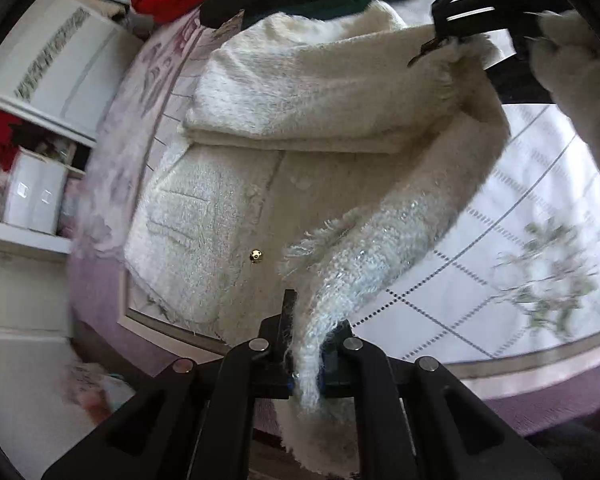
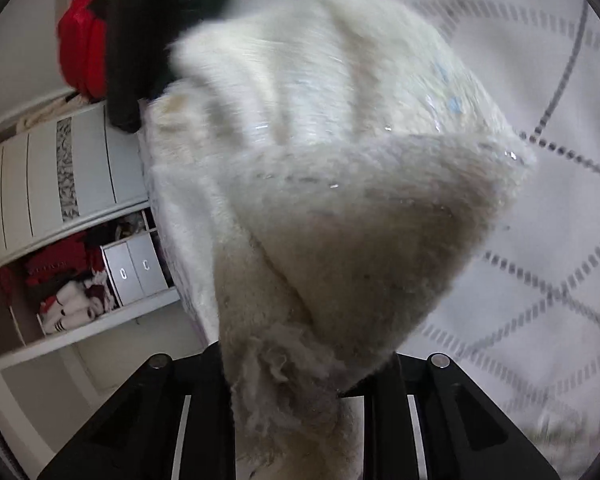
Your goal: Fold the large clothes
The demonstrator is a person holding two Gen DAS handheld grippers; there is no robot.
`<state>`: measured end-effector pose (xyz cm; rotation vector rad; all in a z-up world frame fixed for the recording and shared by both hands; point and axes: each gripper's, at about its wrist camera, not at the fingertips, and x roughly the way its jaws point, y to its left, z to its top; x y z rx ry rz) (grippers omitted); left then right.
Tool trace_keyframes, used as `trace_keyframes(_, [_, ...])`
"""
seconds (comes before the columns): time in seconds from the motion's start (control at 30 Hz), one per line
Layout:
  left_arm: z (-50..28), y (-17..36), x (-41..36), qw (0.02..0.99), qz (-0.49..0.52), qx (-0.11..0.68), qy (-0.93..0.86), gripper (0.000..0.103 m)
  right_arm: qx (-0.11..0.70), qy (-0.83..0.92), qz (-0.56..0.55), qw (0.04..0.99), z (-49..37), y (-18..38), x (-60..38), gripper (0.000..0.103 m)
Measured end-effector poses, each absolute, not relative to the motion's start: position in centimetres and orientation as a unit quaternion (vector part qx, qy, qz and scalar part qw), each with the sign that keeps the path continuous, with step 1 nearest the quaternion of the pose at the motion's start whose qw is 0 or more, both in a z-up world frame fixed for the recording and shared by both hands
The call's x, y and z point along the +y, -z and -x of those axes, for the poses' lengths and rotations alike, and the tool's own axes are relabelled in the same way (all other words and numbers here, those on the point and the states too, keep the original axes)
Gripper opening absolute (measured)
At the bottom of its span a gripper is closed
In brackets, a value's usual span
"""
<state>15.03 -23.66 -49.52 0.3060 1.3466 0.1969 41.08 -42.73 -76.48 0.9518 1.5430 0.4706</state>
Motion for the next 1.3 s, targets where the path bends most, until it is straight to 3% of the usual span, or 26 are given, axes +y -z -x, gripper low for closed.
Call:
trace_keyframes(0.23, [-16.5, 43.6, -12.8, 0.783, -0.018, 0.622, -0.024, 0.005, 0.680, -0.164, -0.273, 0.660, -40.6, 60.1, -37.5, 0.022])
trace_keyframes(0.4, [-20.7, 44.8, -2.8, 0.783, 0.066, 0.617, -0.042, 0.006, 0.701, -0.116, -0.235, 0.663, -44.4, 57.1, -28.5, 0.023])
trace_keyframes(0.47, [-22.3, 46.3, 1.2, 0.782, 0.089, 0.615, -0.053, 0.006, 0.713, -0.102, -0.209, 0.661, -47.1, 57.2, -23.7, 0.023])
trace_keyframes(0.57, [-24.4, 49.7, 6.2, 0.772, 0.114, 0.621, -0.069, 0.009, 0.732, -0.090, -0.177, 0.652, -51.4, 61.9, -16.7, 0.025])
trace_keyframes(0.67, [-25.8, 54.6, 11.2, 0.745, 0.161, 0.643, -0.073, 0.012, 0.758, -0.069, -0.147, 0.632, -54.5, 67.5, -11.5, 0.036])
trace_keyframes(0.73, [-25.9, 57.0, 13.9, 0.723, 0.207, 0.655, -0.071, 0.017, 0.770, -0.072, -0.143, 0.618, -55.5, 70.9, -9.8, 0.051])
trace_keyframes(0.8, [-25.3, 58.2, 16.5, 0.697, 0.262, 0.662, -0.087, 0.028, 0.777, -0.115, -0.144, 0.602, -55.9, 72.3, -7.7, 0.084])
trace_keyframes(0.83, [-24.7, 58.4, 17.9, 0.685, 0.304, 0.656, -0.086, 0.029, 0.773, -0.134, -0.143, 0.604, -55.8, 71.9, -7.2, 0.087])
trace_keyframes(0.9, [-23.7, 58.3, 19.2, 0.671, 0.356, 0.645, -0.088, 0.032, 0.757, -0.171, -0.139, 0.615, -55.3, 71.1, -6.7, 0.089])
trace_keyframes(0.93, [-23.1, 58.3, 19.6, 0.663, 0.376, 0.641, -0.092, 0.039, 0.752, -0.185, -0.143, 0.616, -54.9, 70.5, -7.0, 0.089])
trace_keyframes(1.07, [-22.4, 57.6, 20.0, 0.663, 0.386, 0.636, -0.086, 0.039, 0.722, -0.232, -0.208, 0.618, -52.0, 67.8, -10.8, 0.089])
trace_keyframes(1.3, [-25.6, 56.9, 20.7, 0.701, 0.324, 0.632, -0.067, 0.041, 0.701, -0.086, -0.236, 0.668, -46.0, 68.0, -21.3, 0.088])
